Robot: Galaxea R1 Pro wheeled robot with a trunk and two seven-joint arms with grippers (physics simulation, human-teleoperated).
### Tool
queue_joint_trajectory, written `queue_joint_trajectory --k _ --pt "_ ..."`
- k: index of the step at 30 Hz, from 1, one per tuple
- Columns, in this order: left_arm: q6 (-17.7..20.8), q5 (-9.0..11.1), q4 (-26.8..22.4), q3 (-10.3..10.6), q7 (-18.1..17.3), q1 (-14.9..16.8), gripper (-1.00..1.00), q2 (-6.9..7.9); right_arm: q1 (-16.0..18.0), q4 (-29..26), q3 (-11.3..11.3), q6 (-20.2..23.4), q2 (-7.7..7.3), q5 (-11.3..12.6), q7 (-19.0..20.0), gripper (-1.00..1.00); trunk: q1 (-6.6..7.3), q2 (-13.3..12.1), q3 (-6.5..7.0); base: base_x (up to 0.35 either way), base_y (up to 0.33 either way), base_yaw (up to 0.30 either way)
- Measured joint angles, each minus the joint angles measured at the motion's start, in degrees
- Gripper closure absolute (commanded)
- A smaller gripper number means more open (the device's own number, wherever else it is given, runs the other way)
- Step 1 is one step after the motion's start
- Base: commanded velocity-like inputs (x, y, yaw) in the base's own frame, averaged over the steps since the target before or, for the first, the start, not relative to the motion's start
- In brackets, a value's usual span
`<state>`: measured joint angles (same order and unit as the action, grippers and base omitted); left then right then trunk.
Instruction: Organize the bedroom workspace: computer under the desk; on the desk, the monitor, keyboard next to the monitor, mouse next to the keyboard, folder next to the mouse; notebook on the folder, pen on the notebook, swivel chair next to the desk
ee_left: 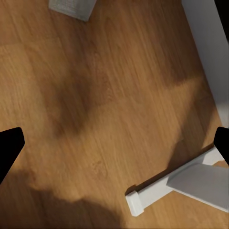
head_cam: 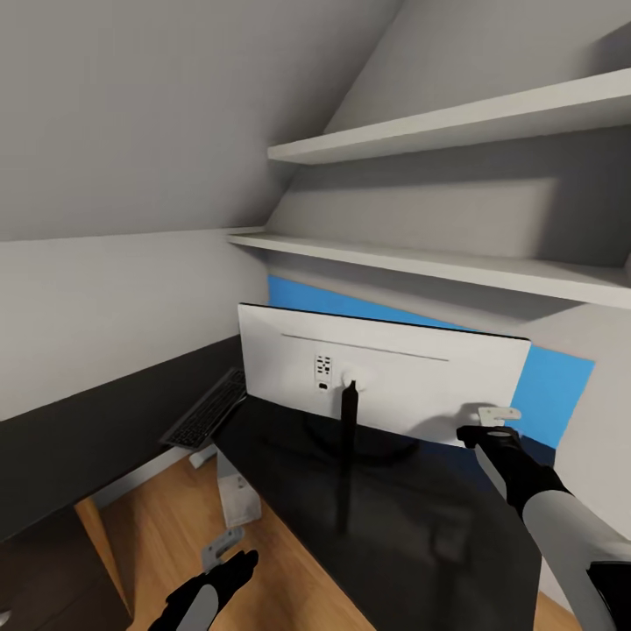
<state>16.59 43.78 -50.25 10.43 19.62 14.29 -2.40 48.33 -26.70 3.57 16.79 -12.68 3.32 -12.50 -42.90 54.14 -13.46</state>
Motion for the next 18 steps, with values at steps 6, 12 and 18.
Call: queue_joint_trajectory --k 6,12,18 --pt "0.0 0.01 0.0 0.0 -0.19 0.0 -1.0 0.0 -0.02 0.0 0.01 -0.01 0.03 0.08 0.03 -1.0 0.0 0.0 0.0 0.029 -0.001 -0.014" --pt "0.01 -0.06 0.0 0.0 -0.22 0.0 -1.0 0.0 -0.02 0.01 0.0 0.0 0.03 0.03 0.0 -1.0 0.02 0.0 0.0 0.221 0.0 -0.007" --pt "-0.01 -0.07 0.0 0.0 -0.26 0.0 -1.0 0.0 -0.02 0.0 0.0 0.05 0.01 0.0 0.0 -1.0 0.0 0.0 0.0 0.103 0.0 -0.001"
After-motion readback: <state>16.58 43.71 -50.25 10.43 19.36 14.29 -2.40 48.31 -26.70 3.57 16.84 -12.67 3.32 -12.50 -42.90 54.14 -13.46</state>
